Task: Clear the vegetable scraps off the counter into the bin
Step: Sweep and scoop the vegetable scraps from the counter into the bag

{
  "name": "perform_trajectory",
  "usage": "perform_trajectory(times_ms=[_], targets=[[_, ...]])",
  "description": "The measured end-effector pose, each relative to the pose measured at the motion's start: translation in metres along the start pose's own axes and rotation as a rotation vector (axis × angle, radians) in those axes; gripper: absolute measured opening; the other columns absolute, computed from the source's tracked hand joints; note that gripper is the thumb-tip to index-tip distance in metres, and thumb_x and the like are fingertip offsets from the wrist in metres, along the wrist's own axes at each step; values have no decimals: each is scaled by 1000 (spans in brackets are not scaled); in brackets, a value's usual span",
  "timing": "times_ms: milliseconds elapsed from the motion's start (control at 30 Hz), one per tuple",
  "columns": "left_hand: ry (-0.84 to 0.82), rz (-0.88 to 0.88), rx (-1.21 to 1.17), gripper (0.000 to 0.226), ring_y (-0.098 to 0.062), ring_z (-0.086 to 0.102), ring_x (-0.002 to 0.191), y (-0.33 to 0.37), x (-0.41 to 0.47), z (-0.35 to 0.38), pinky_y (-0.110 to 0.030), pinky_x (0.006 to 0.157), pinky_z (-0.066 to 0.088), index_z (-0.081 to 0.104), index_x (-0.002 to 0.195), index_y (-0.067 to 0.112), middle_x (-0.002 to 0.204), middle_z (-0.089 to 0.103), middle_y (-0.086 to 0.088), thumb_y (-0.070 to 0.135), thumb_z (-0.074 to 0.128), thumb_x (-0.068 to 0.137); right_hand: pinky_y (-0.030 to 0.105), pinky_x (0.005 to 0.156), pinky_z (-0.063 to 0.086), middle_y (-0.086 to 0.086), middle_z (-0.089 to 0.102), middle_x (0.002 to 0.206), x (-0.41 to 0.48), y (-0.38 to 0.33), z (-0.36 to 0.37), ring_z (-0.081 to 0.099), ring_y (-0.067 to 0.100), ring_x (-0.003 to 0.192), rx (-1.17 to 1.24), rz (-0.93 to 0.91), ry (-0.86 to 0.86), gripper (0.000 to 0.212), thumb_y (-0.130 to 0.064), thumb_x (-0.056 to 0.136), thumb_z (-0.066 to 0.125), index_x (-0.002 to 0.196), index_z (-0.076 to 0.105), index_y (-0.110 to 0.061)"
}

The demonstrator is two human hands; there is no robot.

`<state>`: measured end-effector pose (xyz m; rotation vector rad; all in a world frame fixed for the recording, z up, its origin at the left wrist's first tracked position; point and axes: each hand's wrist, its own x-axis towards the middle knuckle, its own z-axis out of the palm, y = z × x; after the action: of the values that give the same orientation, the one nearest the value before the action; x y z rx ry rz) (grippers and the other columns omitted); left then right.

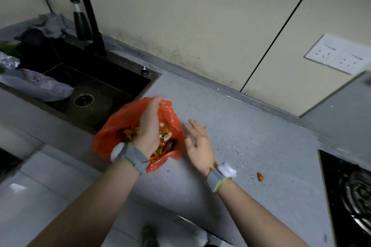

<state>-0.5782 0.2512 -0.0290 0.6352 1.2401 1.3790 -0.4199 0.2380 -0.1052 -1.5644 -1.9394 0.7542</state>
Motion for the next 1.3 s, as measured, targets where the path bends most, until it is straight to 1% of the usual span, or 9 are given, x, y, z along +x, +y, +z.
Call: perform_trajectory(times_ms=[133,300,433,567,767,900,1000,1133,1300], targets=[[-203,139,366,39,-6,23,146,-38,-8,39,-28,120,13,55,138,22,157,34,7,35,43,103,30,120,16,13,40,155,-30,83,-40,33,31,145,-86,330,84,53,-23,90,46,141,55,-13],[-500,337,967,39,-18,-1,152,-117,-9,69,-18,113,-7,50,141,18,164,12,-1,29,39,105,38,113,33,23,40,150,-72,165,-87,38,40,137,-357,667,87,55,-23,92,57,144,47,-11],[-585,220,1567,51,-27,-24,148,-166,-13,69,-58,114,-15,31,150,35,164,-12,10,44,35,100,41,105,38,22,44,134,-95,189,-113,41,43,125,-447,823,8,53,-38,91,57,137,44,-14],[-644,66,1718,55,-29,-26,147,-192,-15,63,-58,116,-16,23,153,37,164,-13,7,44,31,99,38,101,44,21,47,131,-101,195,-117,51,42,118,-393,787,-58,47,-33,90,56,131,49,-10],[-623,184,1671,55,-25,-12,151,-193,-24,60,-43,122,-9,24,155,28,166,-2,0,38,33,101,31,86,46,12,61,121,-84,184,-106,62,35,109,-266,675,-93,29,-24,89,57,116,61,-15],[-510,454,1400,40,-19,30,144,-172,-39,60,-36,121,18,59,134,20,153,40,2,25,44,97,25,72,42,1,67,84,-47,147,-90,61,21,83,87,562,-76,6,-17,91,63,88,66,-20],[-302,622,1370,37,-17,57,111,-158,-46,38,-34,90,39,73,107,27,119,65,9,25,45,83,30,69,45,-4,60,68,-13,94,-69,54,18,68,343,437,-64,20,-10,94,61,77,62,-21],[30,571,1303,31,-20,57,96,-143,-44,11,-35,82,38,74,89,26,101,65,10,23,45,78,31,70,48,0,63,72,20,21,-41,56,14,66,522,206,-57,17,-3,94,57,91,67,-17],[459,296,1111,27,-19,51,110,-103,-39,-27,-33,93,31,74,94,29,113,62,9,13,53,89,9,82,43,0,66,97,39,-58,5,58,3,85,376,-55,-138,29,4,87,56,101,69,-18]])
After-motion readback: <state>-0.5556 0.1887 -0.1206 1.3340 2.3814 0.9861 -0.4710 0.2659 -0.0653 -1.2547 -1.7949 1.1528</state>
